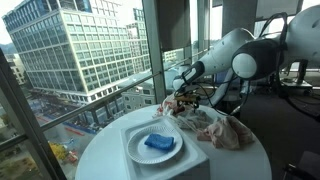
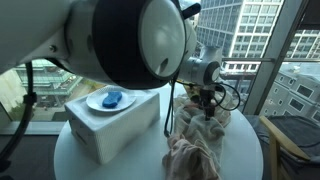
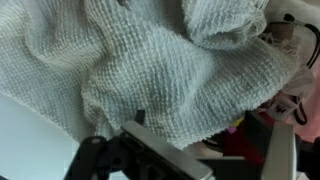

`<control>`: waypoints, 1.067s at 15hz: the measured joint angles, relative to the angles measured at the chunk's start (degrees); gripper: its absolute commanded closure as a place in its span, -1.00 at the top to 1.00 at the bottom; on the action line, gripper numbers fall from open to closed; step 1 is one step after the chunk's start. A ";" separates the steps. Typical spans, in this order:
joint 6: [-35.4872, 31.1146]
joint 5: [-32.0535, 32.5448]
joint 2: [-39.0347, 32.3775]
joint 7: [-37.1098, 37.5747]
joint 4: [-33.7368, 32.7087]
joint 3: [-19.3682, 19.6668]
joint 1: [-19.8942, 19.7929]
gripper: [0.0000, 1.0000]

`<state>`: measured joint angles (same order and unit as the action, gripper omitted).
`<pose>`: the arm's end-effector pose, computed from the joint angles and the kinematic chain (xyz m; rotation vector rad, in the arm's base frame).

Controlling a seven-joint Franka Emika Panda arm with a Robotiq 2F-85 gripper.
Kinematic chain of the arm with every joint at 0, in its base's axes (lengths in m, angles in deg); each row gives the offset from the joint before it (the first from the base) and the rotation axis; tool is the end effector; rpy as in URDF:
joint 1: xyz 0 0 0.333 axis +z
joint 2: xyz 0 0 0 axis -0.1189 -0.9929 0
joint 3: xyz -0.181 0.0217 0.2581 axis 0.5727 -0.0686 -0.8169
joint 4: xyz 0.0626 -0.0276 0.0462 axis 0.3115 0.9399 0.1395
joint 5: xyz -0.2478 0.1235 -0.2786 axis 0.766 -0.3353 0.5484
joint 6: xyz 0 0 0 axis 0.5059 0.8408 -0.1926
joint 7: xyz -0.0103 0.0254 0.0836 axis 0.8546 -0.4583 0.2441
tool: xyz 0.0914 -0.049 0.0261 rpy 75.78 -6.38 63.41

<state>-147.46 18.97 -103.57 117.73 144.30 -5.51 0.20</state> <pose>0.7712 -0.1585 0.1351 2.7053 -1.4848 0.1624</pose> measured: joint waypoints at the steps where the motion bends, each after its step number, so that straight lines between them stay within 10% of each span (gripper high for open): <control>1: 0.61 -0.11 -0.78 0.00 -1.09 -0.14 -0.17 0.47; 11: 2.87 -1.91 -3.60 -0.03 -6.31 -2.01 -2.06 -0.95; 16: 4.82 -1.92 -3.59 -0.34 -6.37 -2.65 -3.12 -0.95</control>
<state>-142.64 17.05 -107.16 117.39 137.94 -8.16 -2.92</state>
